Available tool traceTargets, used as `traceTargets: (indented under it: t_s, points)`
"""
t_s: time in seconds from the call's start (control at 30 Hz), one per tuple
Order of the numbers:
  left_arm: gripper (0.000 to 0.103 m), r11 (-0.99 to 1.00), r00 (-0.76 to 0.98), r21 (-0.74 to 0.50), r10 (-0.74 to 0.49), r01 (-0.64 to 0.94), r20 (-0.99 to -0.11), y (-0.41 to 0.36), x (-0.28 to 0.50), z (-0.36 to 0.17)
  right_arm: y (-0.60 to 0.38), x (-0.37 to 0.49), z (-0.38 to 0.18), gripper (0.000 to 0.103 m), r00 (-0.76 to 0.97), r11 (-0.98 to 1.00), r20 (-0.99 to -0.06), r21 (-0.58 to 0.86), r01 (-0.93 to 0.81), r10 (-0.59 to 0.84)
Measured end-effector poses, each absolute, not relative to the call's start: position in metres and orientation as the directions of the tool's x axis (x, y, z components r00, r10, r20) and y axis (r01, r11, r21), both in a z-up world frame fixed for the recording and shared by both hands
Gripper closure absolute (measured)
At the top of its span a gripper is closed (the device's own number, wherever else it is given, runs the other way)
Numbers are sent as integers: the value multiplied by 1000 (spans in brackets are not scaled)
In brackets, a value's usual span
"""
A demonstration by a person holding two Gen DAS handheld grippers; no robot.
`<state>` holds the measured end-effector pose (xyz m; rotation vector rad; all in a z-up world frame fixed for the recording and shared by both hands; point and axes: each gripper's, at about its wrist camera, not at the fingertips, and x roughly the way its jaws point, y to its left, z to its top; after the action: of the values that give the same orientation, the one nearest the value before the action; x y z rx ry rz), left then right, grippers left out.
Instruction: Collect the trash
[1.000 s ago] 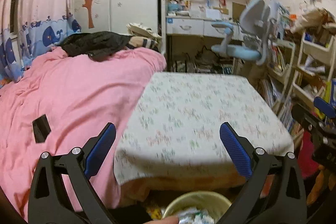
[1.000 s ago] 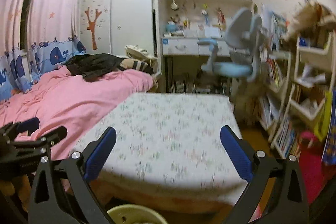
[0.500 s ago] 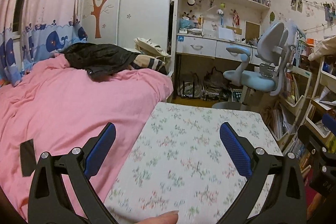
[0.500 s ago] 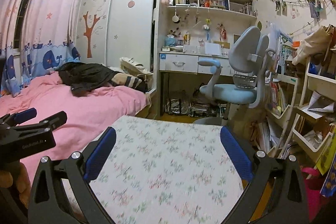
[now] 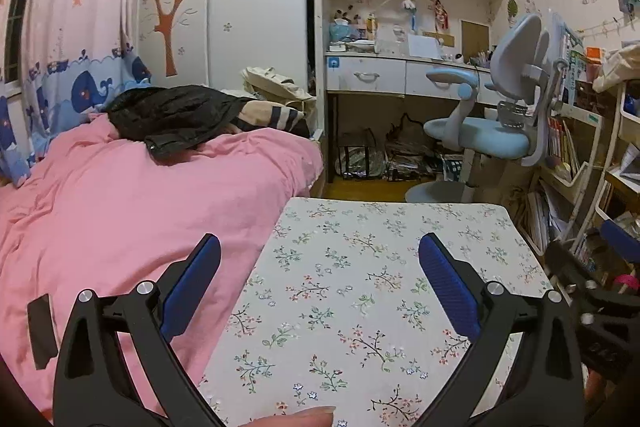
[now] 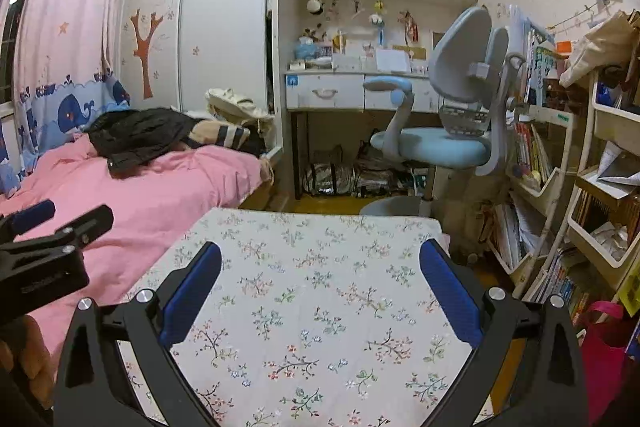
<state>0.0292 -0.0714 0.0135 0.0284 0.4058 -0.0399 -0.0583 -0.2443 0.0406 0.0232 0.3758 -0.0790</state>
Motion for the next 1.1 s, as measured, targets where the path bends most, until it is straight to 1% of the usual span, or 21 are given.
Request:
traceTargets:
  t_s: [0.53,1.1]
  points:
    - [7,998,919,2,-51,56,-390,-68,22,13,-244,-56,42,8,926,996,-368,7,90,-81]
    - [7,998,920,7,-51,58,-389,-64,20,19,-249,-50,34,8,913,994,-398,18,105,-89]
